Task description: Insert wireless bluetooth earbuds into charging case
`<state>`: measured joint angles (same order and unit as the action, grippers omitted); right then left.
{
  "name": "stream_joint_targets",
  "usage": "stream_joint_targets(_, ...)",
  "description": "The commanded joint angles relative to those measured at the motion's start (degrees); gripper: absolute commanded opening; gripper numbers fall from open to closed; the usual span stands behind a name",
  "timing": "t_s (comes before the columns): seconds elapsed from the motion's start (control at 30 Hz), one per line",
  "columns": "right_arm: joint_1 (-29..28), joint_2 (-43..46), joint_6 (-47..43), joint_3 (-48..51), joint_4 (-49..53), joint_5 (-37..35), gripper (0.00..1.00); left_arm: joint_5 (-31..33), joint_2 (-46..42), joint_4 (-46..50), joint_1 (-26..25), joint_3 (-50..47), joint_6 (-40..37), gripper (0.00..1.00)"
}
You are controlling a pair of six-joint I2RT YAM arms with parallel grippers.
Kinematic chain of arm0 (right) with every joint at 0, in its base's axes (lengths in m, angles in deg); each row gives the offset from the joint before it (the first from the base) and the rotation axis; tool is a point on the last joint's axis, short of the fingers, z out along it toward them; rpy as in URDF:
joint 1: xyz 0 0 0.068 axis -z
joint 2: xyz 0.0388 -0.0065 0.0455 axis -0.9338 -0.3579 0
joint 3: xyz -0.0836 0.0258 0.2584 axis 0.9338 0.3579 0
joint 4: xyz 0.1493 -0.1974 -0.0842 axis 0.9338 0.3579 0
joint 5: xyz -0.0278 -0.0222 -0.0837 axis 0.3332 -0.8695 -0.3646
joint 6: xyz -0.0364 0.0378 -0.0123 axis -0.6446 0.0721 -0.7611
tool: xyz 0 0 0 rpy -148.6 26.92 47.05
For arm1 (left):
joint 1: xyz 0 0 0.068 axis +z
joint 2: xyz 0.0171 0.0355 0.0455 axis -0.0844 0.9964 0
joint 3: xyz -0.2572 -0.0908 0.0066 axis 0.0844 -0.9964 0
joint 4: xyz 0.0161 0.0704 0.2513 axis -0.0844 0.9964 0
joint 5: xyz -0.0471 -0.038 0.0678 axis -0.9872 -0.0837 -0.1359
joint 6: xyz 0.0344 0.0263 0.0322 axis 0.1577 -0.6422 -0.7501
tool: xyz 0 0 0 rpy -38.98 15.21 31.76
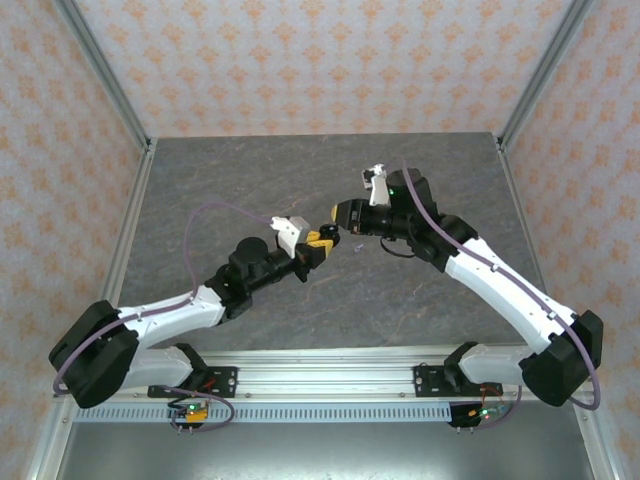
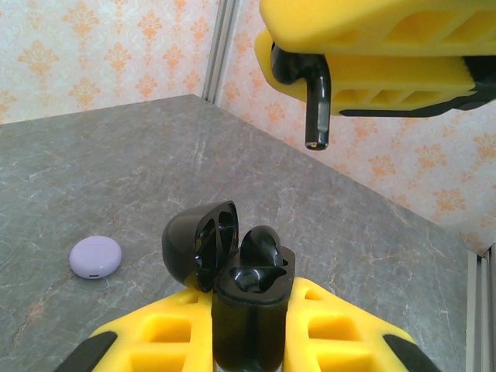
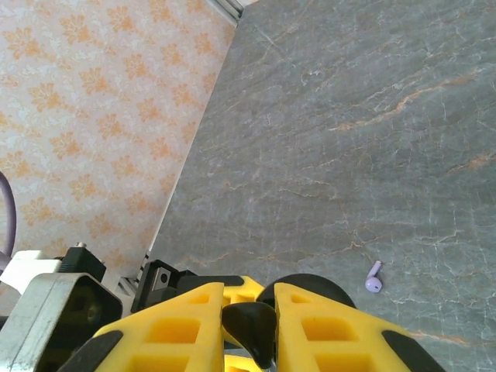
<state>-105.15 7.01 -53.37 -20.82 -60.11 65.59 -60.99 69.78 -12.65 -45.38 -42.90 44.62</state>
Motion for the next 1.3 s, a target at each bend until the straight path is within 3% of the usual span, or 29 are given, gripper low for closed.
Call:
stream_joint_targets(0.0,-0.9,-0.6,-2.3,-2.4,0.6,-2.2,0.2,-0.7,0.7,-2.4,-0.6,2.4,0.5,0.06)
stream_joint_targets(0.4,-2.2,-1.9,-5.1,-3.3,3.6,-6.5,0.2,-1.7,1.8,-1.6,-0.7,4.0,2.0,0.06)
stream_joint_targets(1.27,-3.1,-3.0,-6.5,-3.0,5.3,-7.2,0.21,0.0,1.5,2.0,-0.7,6.2,7.0,0.06)
